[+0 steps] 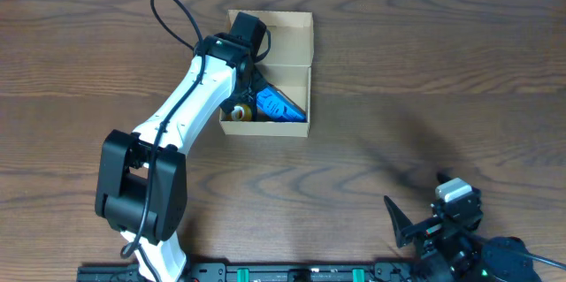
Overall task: Pack container
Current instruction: 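Carry the tape roll into the cardboard box and release it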
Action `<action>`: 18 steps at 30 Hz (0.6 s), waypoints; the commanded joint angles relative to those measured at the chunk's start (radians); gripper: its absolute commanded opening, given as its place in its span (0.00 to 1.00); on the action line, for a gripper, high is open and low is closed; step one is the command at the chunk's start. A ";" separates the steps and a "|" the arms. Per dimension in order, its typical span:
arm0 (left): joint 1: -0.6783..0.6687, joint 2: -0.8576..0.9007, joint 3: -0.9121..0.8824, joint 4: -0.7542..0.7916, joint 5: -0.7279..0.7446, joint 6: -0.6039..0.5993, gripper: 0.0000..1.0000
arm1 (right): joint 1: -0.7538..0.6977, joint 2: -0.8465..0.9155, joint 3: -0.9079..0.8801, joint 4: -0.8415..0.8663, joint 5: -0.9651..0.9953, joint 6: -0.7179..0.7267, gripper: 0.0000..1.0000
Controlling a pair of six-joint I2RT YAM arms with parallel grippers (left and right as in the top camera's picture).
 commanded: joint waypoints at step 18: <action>-0.002 -0.438 0.066 -0.023 -0.004 0.056 0.95 | -0.007 -0.005 -0.002 0.000 0.006 0.010 0.99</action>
